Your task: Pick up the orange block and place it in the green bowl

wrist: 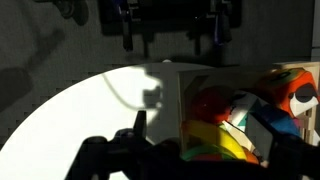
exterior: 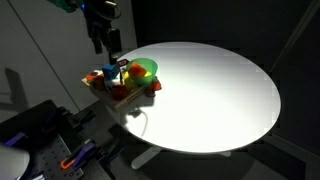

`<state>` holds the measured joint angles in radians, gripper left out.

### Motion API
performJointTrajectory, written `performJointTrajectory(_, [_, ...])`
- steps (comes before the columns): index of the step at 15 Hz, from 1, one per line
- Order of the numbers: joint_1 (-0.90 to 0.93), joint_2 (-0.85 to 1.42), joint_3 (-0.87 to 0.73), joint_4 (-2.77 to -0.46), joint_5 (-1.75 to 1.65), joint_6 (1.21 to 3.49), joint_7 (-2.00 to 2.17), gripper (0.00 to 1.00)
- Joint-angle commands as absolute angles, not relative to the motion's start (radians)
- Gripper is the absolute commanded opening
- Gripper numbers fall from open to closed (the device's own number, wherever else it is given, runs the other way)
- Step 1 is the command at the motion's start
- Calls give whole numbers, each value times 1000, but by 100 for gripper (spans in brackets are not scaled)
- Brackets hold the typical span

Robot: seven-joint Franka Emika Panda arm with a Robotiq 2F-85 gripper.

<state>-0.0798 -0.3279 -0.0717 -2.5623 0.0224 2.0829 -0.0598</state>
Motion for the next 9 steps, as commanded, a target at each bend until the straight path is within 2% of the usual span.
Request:
performJointTrajectory(1, [-85, -413, -76, -2583, 21, 2077, -36, 100])
performJointTrajectory(9, [-78, -453, -82, -2574, 22, 2091, -48, 100])
